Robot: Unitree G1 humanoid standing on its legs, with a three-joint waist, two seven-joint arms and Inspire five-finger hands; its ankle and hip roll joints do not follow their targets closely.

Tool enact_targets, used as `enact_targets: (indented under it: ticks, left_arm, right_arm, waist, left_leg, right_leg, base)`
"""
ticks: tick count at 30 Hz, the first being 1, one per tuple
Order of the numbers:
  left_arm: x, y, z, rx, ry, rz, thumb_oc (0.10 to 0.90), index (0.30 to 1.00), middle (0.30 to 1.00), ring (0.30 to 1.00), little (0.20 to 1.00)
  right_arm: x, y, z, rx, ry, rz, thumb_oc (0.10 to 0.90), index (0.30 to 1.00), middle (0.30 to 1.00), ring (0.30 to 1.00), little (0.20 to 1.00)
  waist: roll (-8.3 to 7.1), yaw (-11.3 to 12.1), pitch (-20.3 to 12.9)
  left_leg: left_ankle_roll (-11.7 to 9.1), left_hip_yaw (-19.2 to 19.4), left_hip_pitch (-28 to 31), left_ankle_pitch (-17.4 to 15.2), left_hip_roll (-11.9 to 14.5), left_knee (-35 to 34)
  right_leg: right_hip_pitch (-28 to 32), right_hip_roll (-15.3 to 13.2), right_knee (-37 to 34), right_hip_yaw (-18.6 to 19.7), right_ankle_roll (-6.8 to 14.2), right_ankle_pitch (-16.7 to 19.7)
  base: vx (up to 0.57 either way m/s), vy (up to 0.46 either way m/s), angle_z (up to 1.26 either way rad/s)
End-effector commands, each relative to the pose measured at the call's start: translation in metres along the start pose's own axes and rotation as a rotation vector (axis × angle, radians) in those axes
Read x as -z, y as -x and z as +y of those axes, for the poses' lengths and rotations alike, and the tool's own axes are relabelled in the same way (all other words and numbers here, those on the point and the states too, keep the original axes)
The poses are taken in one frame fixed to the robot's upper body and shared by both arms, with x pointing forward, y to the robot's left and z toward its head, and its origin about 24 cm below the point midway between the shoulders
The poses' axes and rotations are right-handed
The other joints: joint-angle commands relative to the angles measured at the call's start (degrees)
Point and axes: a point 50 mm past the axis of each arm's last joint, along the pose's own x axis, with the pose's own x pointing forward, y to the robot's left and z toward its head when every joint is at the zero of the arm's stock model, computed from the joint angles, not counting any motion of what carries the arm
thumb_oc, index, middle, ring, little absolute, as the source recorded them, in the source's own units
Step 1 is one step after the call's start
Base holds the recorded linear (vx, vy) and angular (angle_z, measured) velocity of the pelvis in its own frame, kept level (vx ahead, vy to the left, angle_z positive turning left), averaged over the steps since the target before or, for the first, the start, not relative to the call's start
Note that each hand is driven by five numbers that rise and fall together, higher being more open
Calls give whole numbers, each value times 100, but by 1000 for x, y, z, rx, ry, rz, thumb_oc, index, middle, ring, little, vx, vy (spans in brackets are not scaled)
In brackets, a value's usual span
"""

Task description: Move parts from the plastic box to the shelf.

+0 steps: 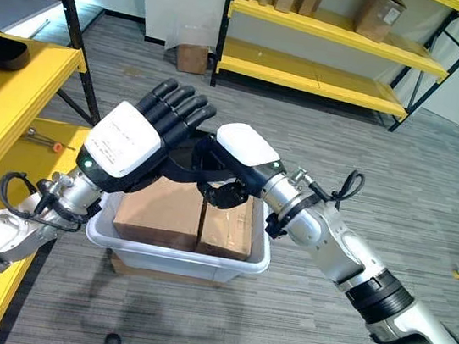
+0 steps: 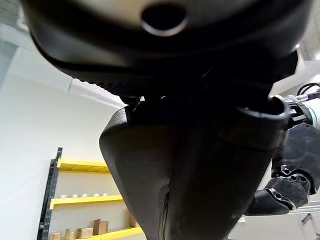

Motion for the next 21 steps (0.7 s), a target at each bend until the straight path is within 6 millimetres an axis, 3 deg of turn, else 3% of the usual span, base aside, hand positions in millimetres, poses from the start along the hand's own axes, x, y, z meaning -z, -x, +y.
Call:
enact_targets:
  ticks: [1,4,5,6,21]
  left_arm:
    - [2,-28,10,-118,-23,-22,900,1000,1000,1000,1000]
    - [0,-29,5,-99,-17,-19,900,1000,1000,1000,1000]
    - [0,-29,5,-99,-17,-19,831,904,904,904,904]
    - [1,-29,5,-96,-18,-17,400,300,300,300,300]
    - [0,-28,-5,-75,28,20,400,300,300,300,300]
  right_arm:
    - [-43,-29,-58,243,66,-229,400,300,300,300,300]
    - [-44,-30,-58,246,65,-234,400,300,300,300,300]
    - [-44,-30,-58,246,65,-233,400,300,300,300,300]
    - [-44,-31,-59,247,66,-233,400,300,300,300,300]
    - [-44,-31,-58,258,44,-231,400,300,300,300,300]
  waist:
    - [-13,-19,-701]
    - [-9,-34,-698]
    - [-9,-30,-697]
    - [-6,-35,-691]
    - [-6,-70,-683]
  left_leg:
    - [-44,-10,572,-570,290,-7]
    - [-44,7,580,-573,290,-10]
    - [-44,9,582,-574,291,-11]
    - [-44,15,584,-576,294,-11]
    - [-35,36,609,-595,288,-9]
  right_leg:
    - [-327,-72,256,482,289,79]
    - [-329,-70,247,500,289,82]
    - [-329,-69,246,503,289,83]
    - [-331,-69,244,510,288,84]
    - [-323,-54,227,553,269,65]
  base:
    - [0,0,0]
    - [4,1,-1]
    - [0,0,0]
    - [0,0,0]
    - [6,0,-2]
